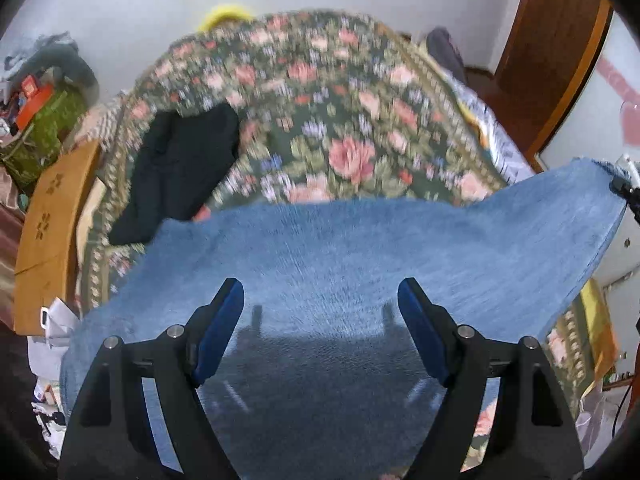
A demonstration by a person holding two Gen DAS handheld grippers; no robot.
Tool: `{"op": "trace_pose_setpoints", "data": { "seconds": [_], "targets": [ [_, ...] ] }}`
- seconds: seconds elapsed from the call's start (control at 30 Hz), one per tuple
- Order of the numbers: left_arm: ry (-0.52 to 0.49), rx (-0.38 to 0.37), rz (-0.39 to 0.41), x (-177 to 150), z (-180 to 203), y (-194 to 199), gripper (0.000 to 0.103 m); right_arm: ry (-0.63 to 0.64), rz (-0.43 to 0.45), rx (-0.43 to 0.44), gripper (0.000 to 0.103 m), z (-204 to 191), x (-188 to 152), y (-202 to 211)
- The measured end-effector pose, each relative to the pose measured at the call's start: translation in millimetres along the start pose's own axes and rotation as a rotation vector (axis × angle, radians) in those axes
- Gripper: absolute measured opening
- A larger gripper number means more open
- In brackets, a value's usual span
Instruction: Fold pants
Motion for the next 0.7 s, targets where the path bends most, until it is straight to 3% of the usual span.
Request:
{"op": "trace_pose_setpoints", "data": {
  "seconds": [0.33, 0.53, 0.7],
  "targets": [
    [0.076, -0.036, 0.213, 0, -39, 88, 0.084, 0.235, 0.098, 0.237, 0.007, -145, 13, 38],
    [0.110, -0.023, 0.284, -14, -68, 120, 0.088, 0.355, 0.052, 0.358, 0.006, -230, -14, 21],
    [0.160, -0.026, 0.306, -31, -95, 133, 0.092, 0.472, -0.068, 0.397, 0.007, -284, -64, -10]
  ]
}}
Point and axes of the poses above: each gripper's, at about its wrist camera, not at the fingertips, and y roughly against the way its jaws point, z to its right, x to its top, the point moved 1 cm from there along -y, roughly the way its jaws point
